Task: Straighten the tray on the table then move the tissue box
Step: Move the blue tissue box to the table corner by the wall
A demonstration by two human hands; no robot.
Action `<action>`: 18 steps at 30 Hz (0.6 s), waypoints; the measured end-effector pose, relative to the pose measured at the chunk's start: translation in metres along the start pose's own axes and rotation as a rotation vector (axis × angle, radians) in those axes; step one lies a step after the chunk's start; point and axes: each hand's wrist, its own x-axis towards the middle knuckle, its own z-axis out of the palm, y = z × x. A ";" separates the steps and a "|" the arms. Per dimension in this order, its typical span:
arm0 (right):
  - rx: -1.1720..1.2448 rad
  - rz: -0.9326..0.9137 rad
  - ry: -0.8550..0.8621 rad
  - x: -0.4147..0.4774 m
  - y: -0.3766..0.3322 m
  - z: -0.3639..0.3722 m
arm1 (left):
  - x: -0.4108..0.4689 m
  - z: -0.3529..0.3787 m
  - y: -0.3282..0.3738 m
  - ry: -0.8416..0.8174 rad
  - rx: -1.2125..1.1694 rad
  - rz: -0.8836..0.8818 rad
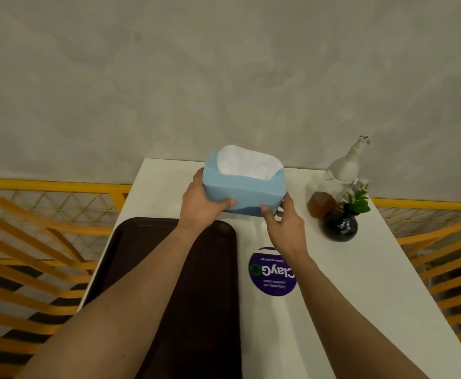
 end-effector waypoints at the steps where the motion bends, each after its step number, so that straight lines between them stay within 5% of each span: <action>1: -0.001 -0.002 0.001 0.000 -0.007 0.010 | 0.002 -0.011 -0.002 0.005 0.000 0.004; 18: -0.022 -0.008 -0.056 0.016 -0.076 0.147 | 0.051 -0.150 -0.085 -0.001 0.035 -0.009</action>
